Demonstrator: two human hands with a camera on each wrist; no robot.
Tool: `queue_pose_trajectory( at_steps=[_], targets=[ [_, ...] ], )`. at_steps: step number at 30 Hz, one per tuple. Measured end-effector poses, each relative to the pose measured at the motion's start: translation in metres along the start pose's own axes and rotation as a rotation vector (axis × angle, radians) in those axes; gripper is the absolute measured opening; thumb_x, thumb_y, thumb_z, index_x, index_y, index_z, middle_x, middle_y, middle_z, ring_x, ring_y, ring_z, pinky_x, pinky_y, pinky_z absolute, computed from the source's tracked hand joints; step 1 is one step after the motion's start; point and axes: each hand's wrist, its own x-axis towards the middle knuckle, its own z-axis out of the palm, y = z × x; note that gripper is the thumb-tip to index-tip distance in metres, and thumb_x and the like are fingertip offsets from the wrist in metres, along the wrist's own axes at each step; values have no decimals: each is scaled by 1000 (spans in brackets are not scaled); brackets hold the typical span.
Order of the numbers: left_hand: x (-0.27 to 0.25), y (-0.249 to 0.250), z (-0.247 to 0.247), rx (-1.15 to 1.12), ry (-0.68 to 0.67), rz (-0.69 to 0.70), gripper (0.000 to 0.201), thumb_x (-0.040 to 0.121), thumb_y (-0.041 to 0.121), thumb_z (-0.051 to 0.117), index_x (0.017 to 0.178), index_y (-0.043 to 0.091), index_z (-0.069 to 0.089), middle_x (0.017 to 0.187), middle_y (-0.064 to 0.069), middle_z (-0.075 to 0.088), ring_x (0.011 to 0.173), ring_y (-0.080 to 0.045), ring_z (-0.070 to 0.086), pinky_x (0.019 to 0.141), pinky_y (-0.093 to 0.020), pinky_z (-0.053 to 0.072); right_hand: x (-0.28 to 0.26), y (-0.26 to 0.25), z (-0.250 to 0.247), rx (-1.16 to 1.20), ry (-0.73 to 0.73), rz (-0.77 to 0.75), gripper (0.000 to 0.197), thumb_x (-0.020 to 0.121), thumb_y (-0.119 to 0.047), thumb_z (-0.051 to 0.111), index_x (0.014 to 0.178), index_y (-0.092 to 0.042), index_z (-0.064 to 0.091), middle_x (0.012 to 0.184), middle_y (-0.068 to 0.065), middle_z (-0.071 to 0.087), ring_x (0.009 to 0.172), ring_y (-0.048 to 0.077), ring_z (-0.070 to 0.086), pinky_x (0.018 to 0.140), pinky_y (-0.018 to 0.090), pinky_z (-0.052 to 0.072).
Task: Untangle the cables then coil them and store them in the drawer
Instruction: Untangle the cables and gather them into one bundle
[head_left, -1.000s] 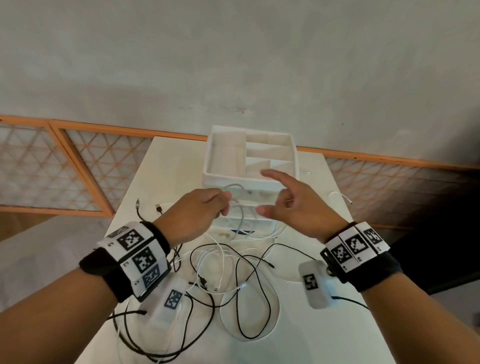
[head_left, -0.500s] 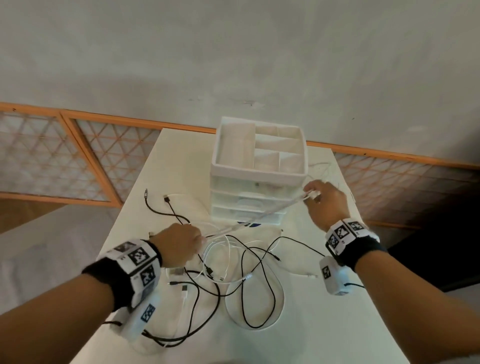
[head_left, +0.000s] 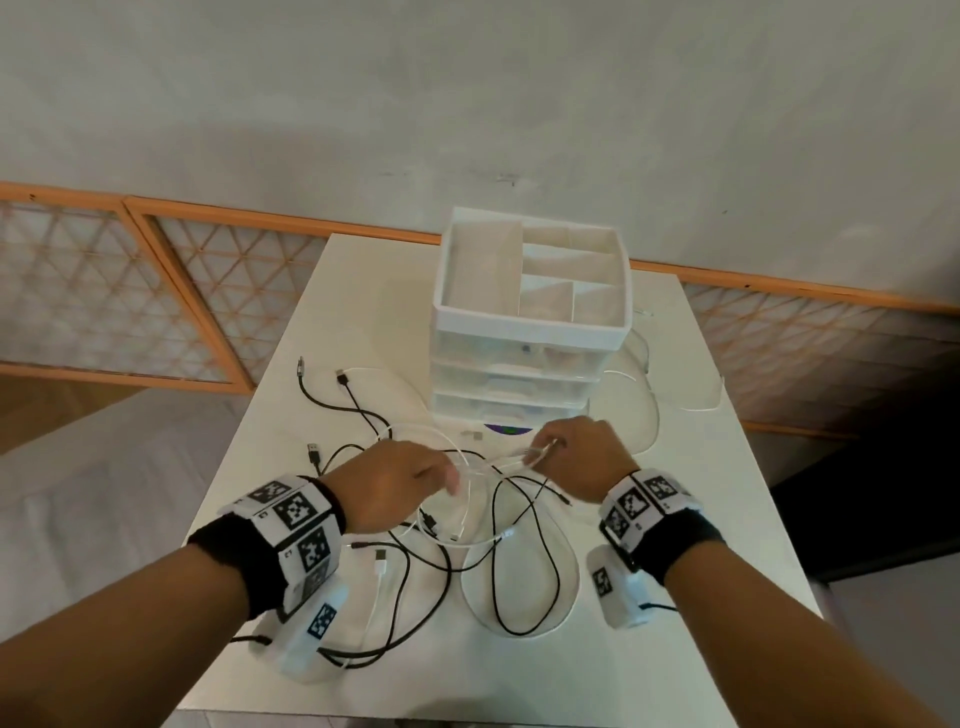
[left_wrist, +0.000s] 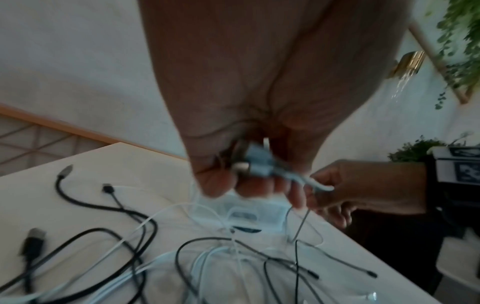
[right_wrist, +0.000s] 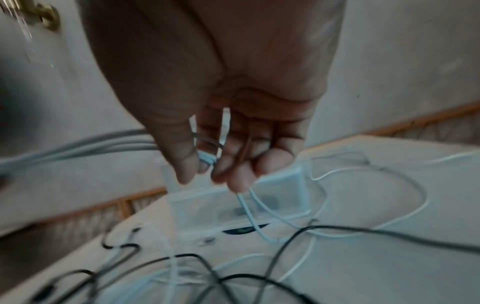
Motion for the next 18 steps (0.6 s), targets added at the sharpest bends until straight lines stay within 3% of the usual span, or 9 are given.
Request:
queue_pose_trajectory(
  at_steps=[2,4,6,7,9,11,13,15,18],
  targets=[
    [-3,-14,10,71,-97,-59,34,103,26,45,77,21,66,75,12,63,64,-1,57,65,-15,44,-3,8,-2,44,180,-44,5,82,-38,74,87,-37,73,86,-12,72,80,11,64,82,29,53],
    [-2,-24,25,71,-95,-157,35,101,23,47,68,22,60,75,8,65,63,-3,59,63,-17,44,-10,7,13,142,222,-147,37,82,-28,76,117,-36,67,100,-15,70,68,7,62,84,29,54],
    [0,-29,35,96,4,-269,28,102,20,41,88,14,65,90,-4,69,81,-15,67,70,-24,48,-23,1,37,206,157,-151,62,82,-22,74,135,-39,46,112,-15,64,64,9,63,82,30,53],
    [1,-32,37,81,67,-322,29,103,20,37,99,8,64,97,-9,68,90,-23,66,73,-28,48,-28,1,50,194,157,-138,58,83,-21,71,131,-38,43,112,-14,63,65,11,62,79,32,54],
    [3,-36,38,-61,140,-393,32,103,21,33,104,5,61,92,-7,63,84,-25,62,62,-28,44,-36,5,76,119,154,-123,35,83,-21,64,113,-33,51,107,-11,62,76,16,62,80,37,54],
    [3,-34,38,-180,164,-412,29,103,27,36,91,9,56,80,-2,55,69,-18,52,55,-28,37,-42,6,97,0,-3,-115,26,88,-22,58,110,-34,62,116,-11,58,97,19,64,88,37,52],
    [6,-29,36,-238,193,-395,32,102,33,39,78,14,46,75,-1,50,64,-16,45,55,-30,34,-44,5,110,-93,-133,-97,32,93,-24,54,123,-35,59,127,-11,52,110,20,61,92,34,49],
    [8,-25,33,-371,222,-388,33,102,32,42,77,12,46,71,-3,47,54,-15,39,49,-28,31,-41,2,111,-169,-142,-66,29,95,-24,52,121,-34,58,124,-7,51,108,22,61,88,34,48],
    [7,-21,25,-660,228,-442,29,103,26,44,82,8,51,64,-4,43,43,-12,33,39,-22,29,-35,-8,98,-214,-151,-15,22,92,-19,52,103,-30,68,109,-4,57,100,22,61,81,32,49]
  ],
)
